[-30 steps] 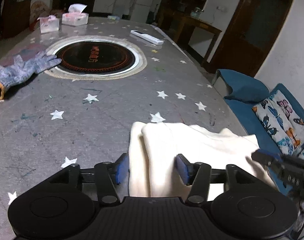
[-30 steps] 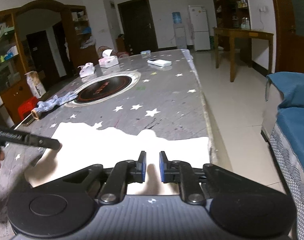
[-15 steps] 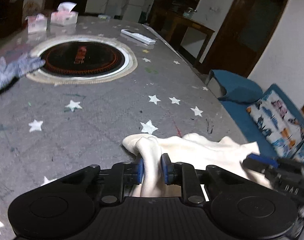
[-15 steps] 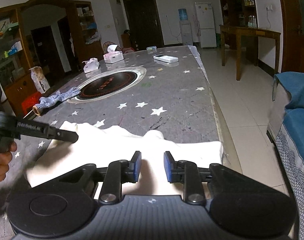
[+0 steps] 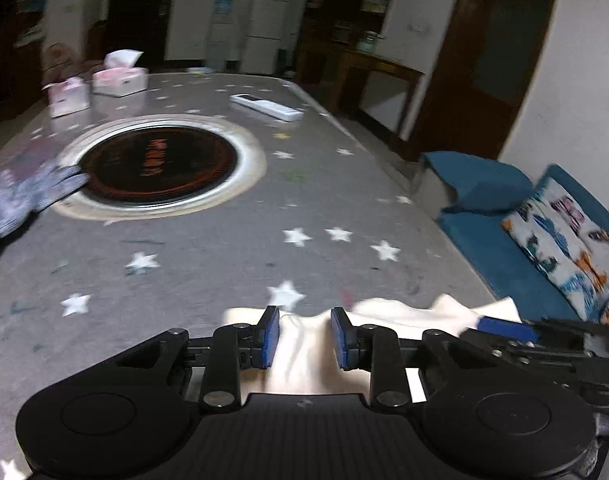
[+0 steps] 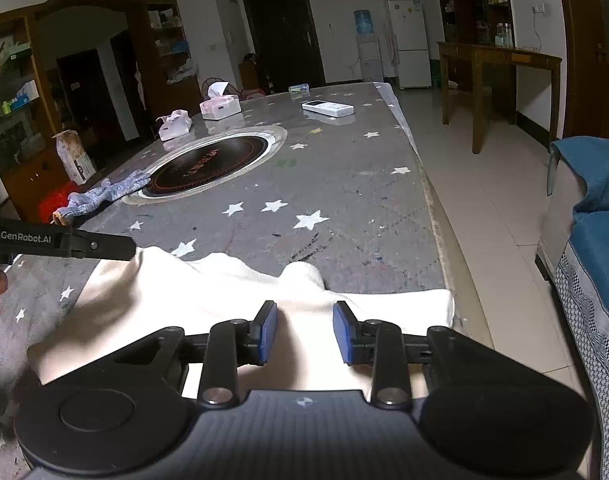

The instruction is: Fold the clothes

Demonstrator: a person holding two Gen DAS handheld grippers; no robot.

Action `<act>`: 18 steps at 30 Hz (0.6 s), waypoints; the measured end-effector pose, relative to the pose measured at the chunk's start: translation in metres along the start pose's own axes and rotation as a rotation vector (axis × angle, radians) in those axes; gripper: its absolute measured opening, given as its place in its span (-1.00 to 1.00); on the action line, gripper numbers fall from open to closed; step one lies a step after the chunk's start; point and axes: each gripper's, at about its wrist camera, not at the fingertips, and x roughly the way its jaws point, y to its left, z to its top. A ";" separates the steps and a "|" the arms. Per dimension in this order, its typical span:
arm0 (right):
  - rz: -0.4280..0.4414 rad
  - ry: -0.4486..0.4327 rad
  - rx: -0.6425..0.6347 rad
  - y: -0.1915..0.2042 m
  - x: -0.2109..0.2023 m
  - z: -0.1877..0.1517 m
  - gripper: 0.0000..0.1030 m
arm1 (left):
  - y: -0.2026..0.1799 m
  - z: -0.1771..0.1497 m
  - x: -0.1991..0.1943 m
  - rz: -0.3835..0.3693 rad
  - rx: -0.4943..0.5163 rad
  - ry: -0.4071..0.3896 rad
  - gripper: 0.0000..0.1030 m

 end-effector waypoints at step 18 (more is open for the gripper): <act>0.015 -0.012 -0.058 0.013 -0.018 0.002 -0.19 | -0.006 -0.003 0.001 0.021 0.061 0.017 -0.36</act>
